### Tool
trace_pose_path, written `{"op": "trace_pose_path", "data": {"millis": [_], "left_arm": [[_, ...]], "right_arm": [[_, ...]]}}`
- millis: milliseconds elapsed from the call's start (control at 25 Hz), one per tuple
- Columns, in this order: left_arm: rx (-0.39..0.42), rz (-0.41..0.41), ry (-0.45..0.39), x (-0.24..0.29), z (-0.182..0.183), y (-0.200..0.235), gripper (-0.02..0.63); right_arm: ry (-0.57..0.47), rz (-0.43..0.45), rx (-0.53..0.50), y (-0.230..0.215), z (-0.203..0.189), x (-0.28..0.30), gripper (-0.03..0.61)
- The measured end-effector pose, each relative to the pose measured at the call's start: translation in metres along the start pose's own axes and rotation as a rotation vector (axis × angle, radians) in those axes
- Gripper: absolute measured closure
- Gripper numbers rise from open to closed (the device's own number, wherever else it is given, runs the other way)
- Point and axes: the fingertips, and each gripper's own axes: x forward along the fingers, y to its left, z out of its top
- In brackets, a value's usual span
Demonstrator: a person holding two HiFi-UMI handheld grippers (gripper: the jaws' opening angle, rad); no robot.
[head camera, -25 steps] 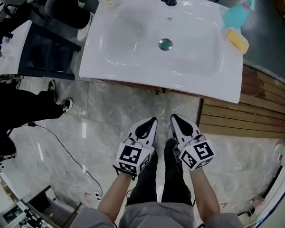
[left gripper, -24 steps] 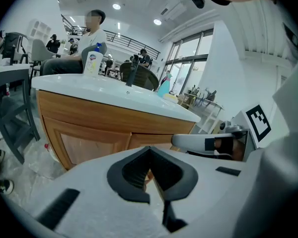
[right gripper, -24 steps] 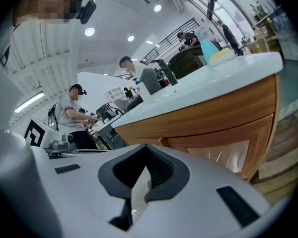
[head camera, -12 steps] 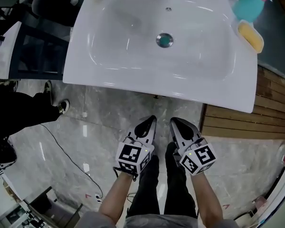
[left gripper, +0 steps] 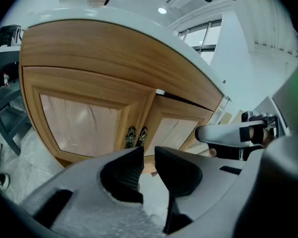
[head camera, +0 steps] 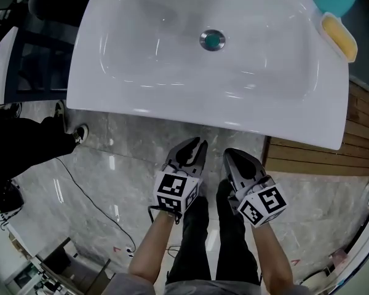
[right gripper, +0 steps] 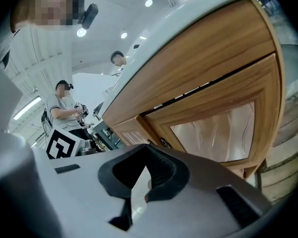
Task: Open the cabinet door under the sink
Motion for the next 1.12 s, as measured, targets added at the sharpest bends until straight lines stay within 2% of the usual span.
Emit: {"op": "trace_pose_path", "data": {"millis": [400,800,1120], "left_arm": [[0.054,0.081,0.113,0.053,-0.030,0.032,0.462],[0.062,0.124,0.241,0.081,-0.031,0.042,0.460],[0.066,0.168,0.267,0.086,-0.032,0.046,0.500]], "right_arm": [[0.022,-0.012,0.019,-0.022,-0.018,0.005,0.569],[0.040,-0.026,0.030,-0.041,-0.022,0.001,0.569],[0.041,-0.029,0.038,-0.049,-0.022,0.000,0.569]]}}
